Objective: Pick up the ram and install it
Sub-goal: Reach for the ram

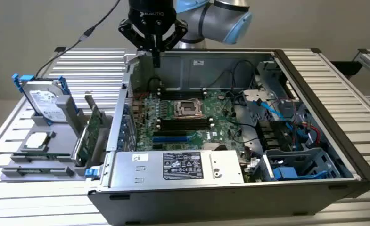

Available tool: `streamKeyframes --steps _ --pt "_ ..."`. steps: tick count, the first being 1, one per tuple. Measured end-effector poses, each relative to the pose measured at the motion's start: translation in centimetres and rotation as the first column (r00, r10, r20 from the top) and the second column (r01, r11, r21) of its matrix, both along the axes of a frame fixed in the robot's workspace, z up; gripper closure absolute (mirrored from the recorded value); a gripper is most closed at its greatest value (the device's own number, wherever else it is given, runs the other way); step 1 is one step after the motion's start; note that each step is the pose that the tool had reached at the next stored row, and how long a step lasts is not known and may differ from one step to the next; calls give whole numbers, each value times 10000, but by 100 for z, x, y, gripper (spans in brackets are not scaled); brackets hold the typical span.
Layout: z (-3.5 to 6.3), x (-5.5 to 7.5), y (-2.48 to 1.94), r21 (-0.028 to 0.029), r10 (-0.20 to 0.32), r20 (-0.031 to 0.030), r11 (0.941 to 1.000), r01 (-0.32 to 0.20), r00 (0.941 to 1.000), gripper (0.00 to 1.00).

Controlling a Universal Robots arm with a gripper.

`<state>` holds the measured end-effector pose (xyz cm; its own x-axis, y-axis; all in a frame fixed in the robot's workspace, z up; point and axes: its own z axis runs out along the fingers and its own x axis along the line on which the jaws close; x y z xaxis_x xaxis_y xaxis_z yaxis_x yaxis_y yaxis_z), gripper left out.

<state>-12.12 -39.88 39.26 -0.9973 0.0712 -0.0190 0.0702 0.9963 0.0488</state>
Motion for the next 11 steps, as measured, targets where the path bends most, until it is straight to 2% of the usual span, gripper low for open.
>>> streamKeyframes --steps 9,10,11 --pt "1 -19 0 -3 -2 -2 10000 2 10000 89" --pt "1 -59 0 -3 0 -16 10000 0 10000 89" --pt "-3 -100 0 -2 0 -61 10000 0 10000 89"
